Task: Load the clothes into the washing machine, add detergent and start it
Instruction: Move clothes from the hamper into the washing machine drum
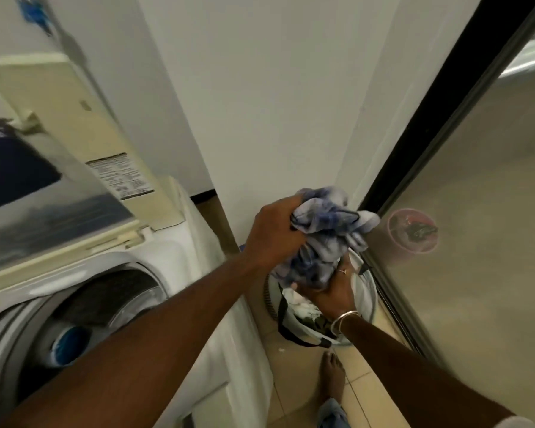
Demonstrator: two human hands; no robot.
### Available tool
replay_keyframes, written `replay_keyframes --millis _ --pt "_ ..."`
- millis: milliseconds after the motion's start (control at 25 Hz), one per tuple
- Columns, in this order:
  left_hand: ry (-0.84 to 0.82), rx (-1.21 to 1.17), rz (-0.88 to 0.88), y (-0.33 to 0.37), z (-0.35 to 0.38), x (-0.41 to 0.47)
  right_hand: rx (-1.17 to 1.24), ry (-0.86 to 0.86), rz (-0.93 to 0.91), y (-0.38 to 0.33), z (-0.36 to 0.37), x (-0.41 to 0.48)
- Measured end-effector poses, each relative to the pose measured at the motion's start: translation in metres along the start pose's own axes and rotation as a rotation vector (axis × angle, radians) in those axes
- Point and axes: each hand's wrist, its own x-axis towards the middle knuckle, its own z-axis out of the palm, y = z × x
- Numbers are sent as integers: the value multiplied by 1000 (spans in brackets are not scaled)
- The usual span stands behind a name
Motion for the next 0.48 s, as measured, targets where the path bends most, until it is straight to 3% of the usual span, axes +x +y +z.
replay_keyframes --millis 280,480 --pt "263 -230 22 72 -152 -64 7 206 -300 -136 11 -39" --pt "507 -448 -176 55 -264 -145 139 48 -391 -243 59 -96"
